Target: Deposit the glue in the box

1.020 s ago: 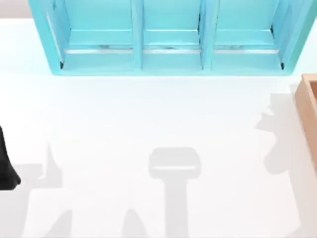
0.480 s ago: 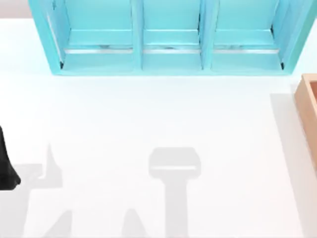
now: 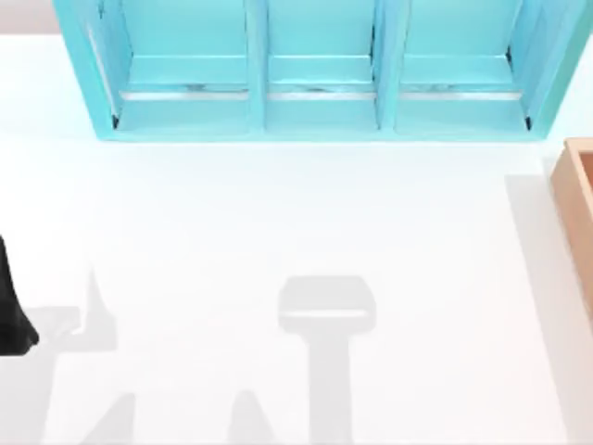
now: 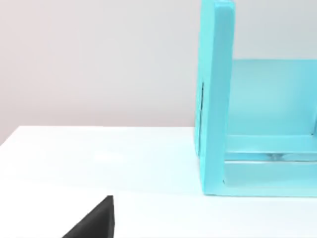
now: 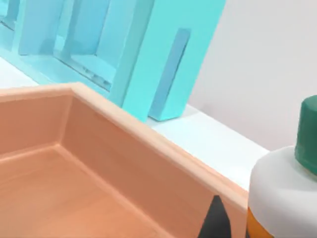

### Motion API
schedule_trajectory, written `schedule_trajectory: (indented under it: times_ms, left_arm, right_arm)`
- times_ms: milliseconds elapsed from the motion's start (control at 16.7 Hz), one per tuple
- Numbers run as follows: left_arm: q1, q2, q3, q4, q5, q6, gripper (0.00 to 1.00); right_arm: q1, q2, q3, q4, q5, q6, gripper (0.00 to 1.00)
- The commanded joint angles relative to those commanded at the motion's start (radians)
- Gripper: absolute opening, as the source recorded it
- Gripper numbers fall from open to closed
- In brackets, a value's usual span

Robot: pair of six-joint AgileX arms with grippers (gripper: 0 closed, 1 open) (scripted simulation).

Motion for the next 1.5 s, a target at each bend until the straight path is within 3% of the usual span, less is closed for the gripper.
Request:
schedule_trajectory:
  times_ms: [420, 1020, 1500]
  left_arm:
    - [0.000, 0.000, 0.000, 0.000, 0.000, 0.000, 1.00]
    - [0.000, 0.000, 0.000, 0.000, 0.000, 0.000, 1.00]
    - [0.000, 0.000, 0.000, 0.000, 0.000, 0.000, 1.00]
  right_arm:
    - [0.220, -0.009, -0.120, -0.003, 0.033, 0.042, 0.00]
    - [0.182, -0.030, -0.237, -0.046, 0.056, -0.028, 0.00]
    - [0.182, -0.030, -0.237, -0.046, 0.056, -0.028, 0.60]
